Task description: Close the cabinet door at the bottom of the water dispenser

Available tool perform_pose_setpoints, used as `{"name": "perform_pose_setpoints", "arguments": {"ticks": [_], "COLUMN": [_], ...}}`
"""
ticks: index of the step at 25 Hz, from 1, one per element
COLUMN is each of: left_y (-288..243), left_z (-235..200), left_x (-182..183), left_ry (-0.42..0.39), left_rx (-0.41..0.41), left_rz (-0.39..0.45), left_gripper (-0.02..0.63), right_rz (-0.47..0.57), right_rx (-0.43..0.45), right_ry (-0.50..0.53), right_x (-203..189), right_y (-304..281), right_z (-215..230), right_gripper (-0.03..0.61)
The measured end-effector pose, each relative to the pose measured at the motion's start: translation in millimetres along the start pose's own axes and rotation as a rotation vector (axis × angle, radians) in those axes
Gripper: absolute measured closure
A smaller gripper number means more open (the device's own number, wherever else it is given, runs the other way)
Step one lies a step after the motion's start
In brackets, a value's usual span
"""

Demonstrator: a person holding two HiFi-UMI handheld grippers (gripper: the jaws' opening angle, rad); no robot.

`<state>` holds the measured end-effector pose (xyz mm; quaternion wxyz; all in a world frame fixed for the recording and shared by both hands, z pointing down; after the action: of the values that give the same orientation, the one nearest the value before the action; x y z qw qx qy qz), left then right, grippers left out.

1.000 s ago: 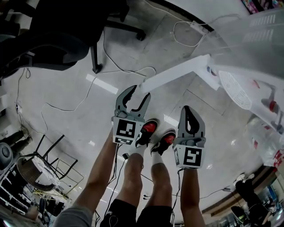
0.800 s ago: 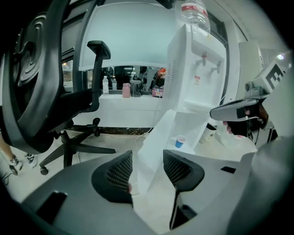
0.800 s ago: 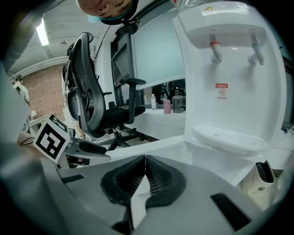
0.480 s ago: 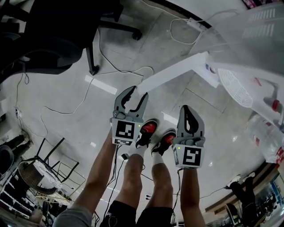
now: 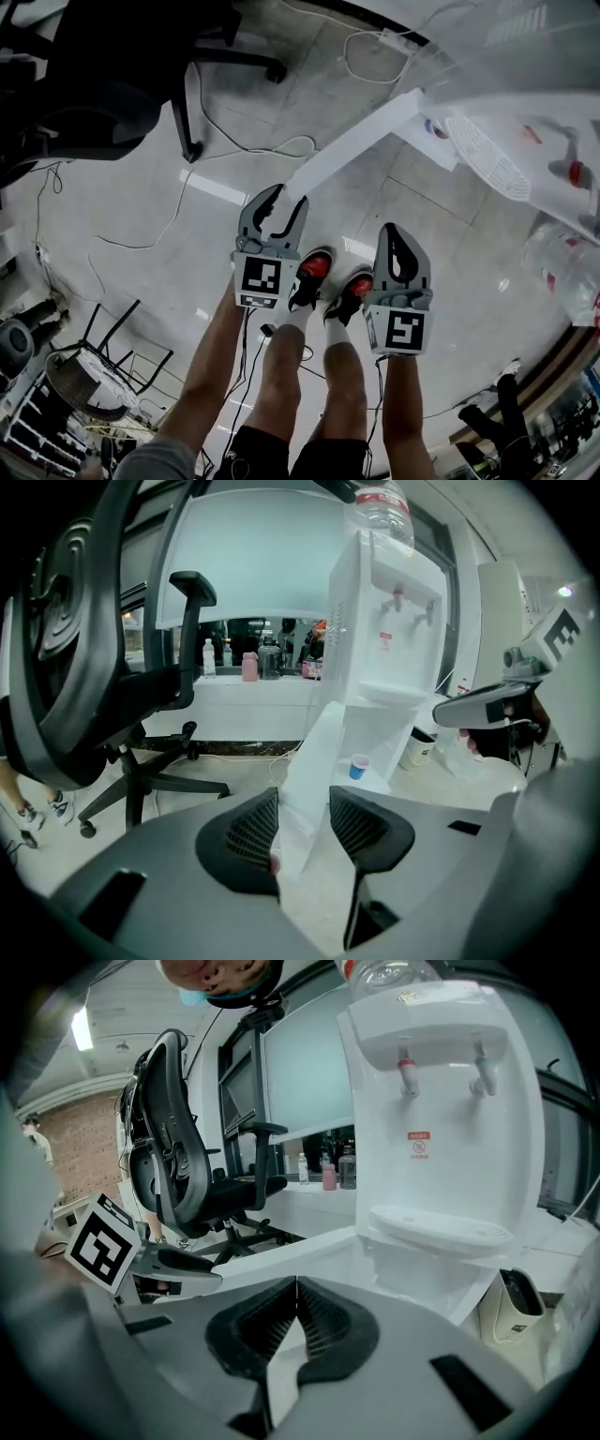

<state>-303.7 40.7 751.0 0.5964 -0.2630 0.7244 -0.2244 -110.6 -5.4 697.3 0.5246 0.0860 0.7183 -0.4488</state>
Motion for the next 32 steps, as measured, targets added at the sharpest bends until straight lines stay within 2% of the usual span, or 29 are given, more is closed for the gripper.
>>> {"name": "perform_pose_setpoints", "arguments": {"ticks": [12,32], "left_y": [11,0], "left_z": [50,148], "left_x": [-23,-42], "left_ry": [-0.036,-0.092], "left_rx": [-0.061,-0.184], "left_rz": [-0.017,-0.037], "left_gripper": [0.431,0.419], "right_rz": [-0.003,0.013], "right_rx": [-0.055,-0.197], "right_ry": [-0.057,-0.167], "right_x": [-32,-93], "right_y": [44,124], "right_z": [7,50], "right_gripper": [0.56,0.559]}}
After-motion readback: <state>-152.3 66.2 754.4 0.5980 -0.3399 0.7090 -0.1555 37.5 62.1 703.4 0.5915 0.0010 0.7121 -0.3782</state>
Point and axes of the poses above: the fingertips, and each gripper's own axes: y backward along the fingers, z to its right, x out of its top, the point moved 6 cm from there along y, backward along the fingers, and after that the axes turned 9 degrees about y, right-handed, at the moved point
